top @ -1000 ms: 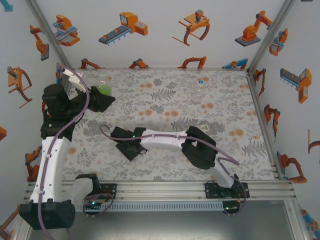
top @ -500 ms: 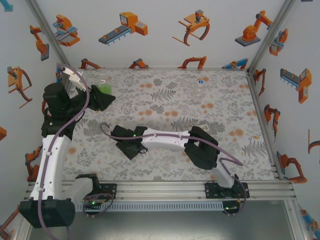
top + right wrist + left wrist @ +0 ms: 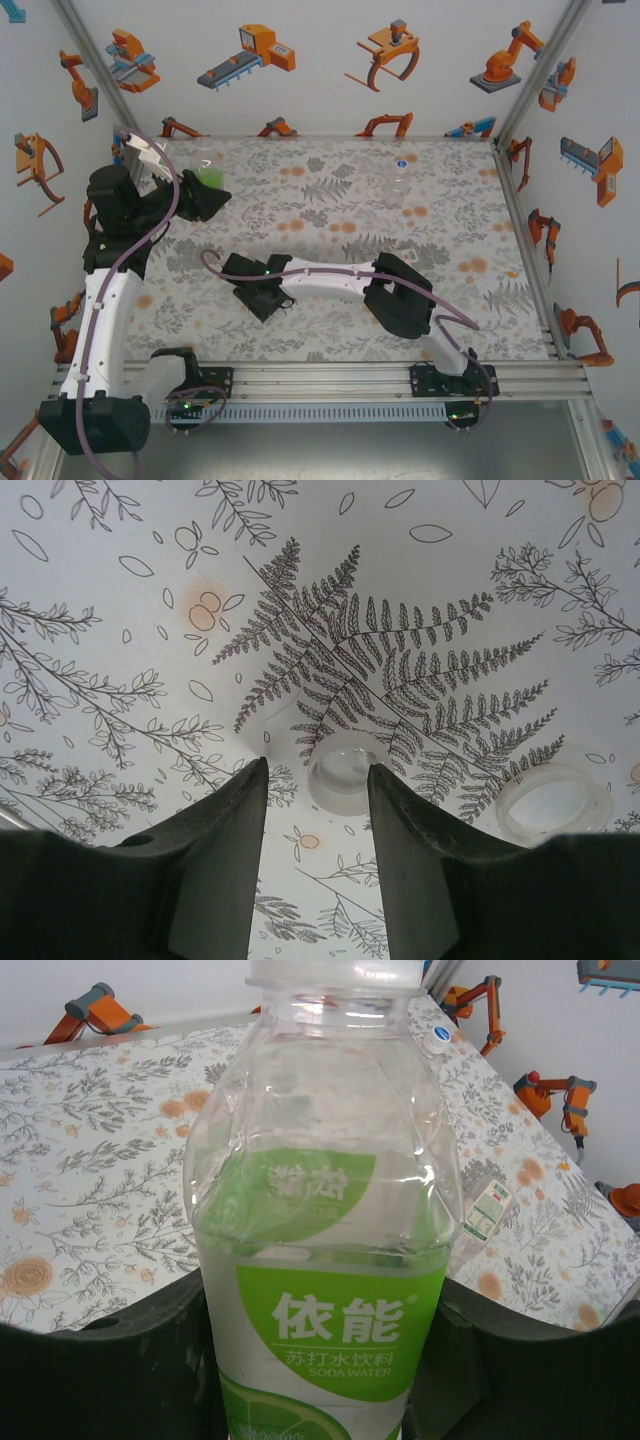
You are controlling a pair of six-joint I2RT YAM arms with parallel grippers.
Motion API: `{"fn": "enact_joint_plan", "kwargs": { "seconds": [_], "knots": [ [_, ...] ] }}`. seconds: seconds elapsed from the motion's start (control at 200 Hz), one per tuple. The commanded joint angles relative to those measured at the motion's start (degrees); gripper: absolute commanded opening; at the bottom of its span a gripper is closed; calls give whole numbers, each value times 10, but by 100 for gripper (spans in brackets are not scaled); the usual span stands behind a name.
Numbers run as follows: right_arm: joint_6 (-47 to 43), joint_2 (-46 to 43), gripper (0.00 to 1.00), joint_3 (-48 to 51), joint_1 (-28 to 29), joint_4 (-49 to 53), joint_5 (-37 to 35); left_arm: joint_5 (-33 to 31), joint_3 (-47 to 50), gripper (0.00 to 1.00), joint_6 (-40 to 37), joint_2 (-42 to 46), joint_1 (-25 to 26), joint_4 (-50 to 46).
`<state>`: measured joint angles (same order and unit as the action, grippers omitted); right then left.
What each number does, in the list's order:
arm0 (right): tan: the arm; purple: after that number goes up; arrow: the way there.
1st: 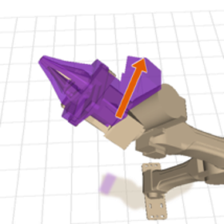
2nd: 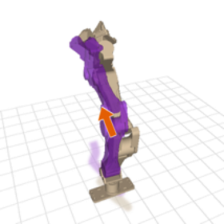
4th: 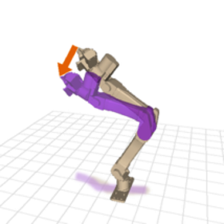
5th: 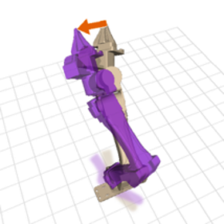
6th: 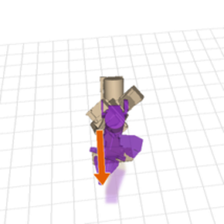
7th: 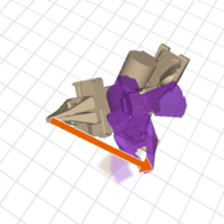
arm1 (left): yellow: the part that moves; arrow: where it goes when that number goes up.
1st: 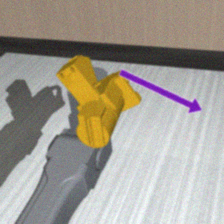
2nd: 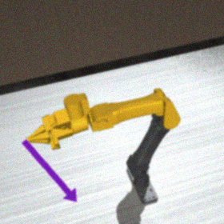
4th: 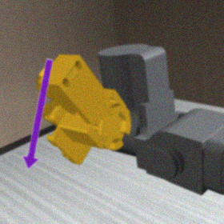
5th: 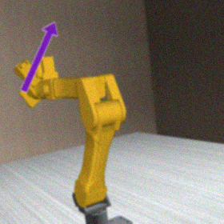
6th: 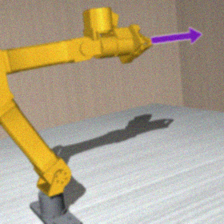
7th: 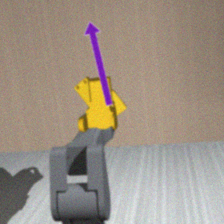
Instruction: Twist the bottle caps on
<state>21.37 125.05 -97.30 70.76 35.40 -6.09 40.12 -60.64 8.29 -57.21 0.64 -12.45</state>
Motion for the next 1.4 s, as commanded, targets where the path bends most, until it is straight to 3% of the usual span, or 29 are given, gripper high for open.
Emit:
{"fn": "enact_joint_plan", "kwargs": {
  "seconds": [0.0, 0.411, 1.397],
  "knots": [
    [-3, 6, 44, -18, 1, 17, -5, 12, -15, 14, 2, -1, -2, 11],
    [-7, -28, 47, -33, 1, 25, -33, 13, -19, 14, 4, -8, -2, 15],
    [4, 5, 49, -13, -2, 43, -29, -3, -25, 14, -18, -10, -2, -14]
  ]
}}
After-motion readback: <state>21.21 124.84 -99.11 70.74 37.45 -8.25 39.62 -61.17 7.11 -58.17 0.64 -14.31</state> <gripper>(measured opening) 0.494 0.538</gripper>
